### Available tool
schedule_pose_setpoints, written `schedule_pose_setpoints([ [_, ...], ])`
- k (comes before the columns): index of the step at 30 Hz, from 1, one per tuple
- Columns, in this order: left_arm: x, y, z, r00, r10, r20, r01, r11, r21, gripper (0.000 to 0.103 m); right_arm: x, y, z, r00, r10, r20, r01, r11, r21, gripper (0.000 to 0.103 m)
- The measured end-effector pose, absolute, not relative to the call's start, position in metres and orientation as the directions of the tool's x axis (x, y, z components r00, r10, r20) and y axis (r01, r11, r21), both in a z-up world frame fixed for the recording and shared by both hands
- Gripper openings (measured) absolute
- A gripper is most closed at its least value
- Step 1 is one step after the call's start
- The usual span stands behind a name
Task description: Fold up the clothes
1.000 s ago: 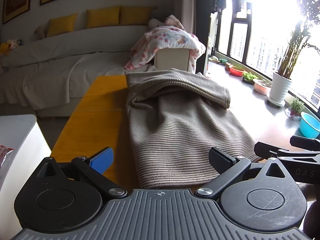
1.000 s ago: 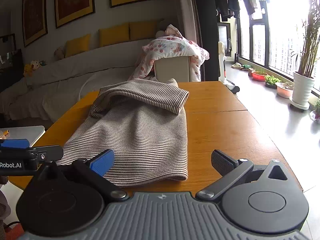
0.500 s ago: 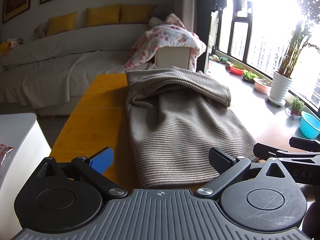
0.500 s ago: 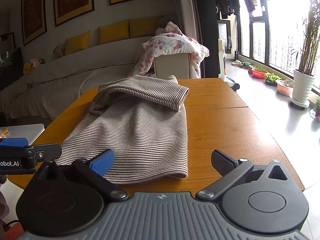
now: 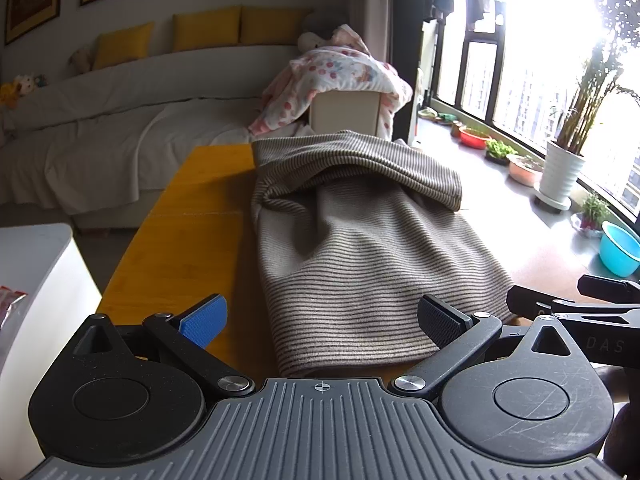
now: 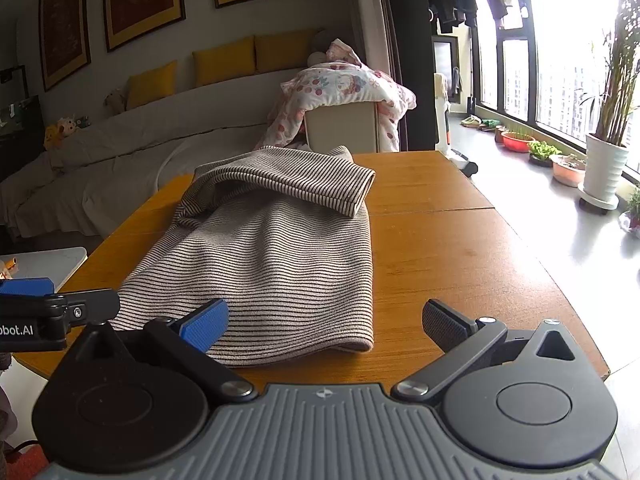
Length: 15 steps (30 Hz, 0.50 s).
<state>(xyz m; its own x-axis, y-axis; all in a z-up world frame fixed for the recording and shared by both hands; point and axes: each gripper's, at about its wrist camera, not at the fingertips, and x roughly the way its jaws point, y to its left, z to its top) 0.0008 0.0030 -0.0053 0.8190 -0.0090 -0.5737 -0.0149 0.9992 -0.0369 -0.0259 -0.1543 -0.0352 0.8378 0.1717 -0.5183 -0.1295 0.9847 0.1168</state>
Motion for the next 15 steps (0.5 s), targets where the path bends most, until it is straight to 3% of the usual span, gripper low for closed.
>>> schedule_pose_setpoints([
  [15, 0.0036, 0.0034, -0.0078, 0.807, -0.008, -0.59, -0.017, 0.999, -0.037, 0.103, -0.0209, -0.1539, -0.0381, 0.831, 0.167, -0.531, -0.121, 0.985, 0.12, 0.103],
])
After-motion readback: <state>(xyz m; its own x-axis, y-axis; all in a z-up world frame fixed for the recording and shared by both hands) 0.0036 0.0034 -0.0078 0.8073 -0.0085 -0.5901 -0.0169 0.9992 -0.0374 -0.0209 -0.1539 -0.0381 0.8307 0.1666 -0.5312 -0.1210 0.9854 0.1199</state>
